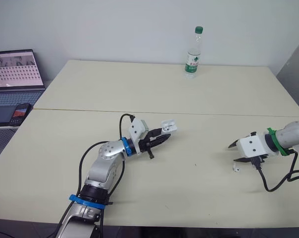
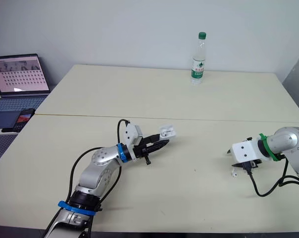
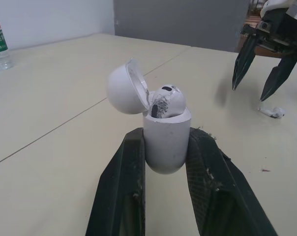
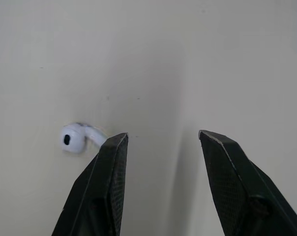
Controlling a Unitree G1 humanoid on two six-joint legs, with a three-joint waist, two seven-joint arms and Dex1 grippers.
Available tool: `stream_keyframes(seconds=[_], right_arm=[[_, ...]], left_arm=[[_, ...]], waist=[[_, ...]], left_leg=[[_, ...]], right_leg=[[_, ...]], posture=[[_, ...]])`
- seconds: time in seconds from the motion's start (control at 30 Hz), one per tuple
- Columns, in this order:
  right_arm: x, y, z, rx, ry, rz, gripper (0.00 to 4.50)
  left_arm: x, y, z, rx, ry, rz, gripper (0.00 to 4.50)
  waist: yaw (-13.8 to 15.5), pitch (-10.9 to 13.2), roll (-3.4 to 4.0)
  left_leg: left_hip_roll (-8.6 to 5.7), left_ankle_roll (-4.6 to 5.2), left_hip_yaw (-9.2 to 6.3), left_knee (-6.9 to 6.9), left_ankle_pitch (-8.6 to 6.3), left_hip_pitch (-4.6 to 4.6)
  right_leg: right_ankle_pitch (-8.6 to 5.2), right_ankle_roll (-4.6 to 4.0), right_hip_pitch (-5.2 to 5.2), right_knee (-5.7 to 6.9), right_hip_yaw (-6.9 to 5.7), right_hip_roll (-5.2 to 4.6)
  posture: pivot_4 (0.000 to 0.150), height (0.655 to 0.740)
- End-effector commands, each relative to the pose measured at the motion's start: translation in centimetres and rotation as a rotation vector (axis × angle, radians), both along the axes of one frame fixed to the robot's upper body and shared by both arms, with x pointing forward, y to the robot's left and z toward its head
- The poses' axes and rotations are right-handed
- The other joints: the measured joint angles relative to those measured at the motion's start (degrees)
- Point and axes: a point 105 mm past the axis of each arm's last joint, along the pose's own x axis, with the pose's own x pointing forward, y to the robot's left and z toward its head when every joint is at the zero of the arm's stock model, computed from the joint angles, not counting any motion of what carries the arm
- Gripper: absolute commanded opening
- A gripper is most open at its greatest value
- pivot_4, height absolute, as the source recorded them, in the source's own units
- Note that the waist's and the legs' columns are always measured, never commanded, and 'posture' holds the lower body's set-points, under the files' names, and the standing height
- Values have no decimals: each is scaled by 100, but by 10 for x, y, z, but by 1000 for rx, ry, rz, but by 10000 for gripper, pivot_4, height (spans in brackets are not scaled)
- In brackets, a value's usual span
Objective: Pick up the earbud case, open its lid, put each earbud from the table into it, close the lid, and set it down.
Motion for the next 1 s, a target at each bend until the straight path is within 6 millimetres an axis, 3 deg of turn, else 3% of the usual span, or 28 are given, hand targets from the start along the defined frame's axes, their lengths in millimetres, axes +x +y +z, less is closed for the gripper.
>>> stream_keyframes(seconds=[0.03, 0.33, 1.0], right_arm=[[5, 1, 2, -7, -28, 10, 23584], [8, -13, -11, -85, -9, 4, 23584], [-10, -18, -17, -105, 76, 13, 23584]], left_arm=[[-3, 0, 14, -19, -62, 3, 7661], [-2, 2, 16, -21, -66, 16, 7661], [-2, 4, 15, -19, -67, 24, 7661]], waist=[[1, 0, 0], [-1, 0, 1], [0, -1, 1]], left_leg=[[0, 0, 0, 0, 0, -1], [-3, 0, 4, 0, 0, 1], [-2, 0, 0, 0, 0, 1]], right_leg=[[0, 0, 0, 0, 0, 0], [0, 0, 0, 2, -1, -4], [1, -1, 1, 3, 0, -4]], posture=[[1500, 7362], [1500, 7362], [1500, 7362]])
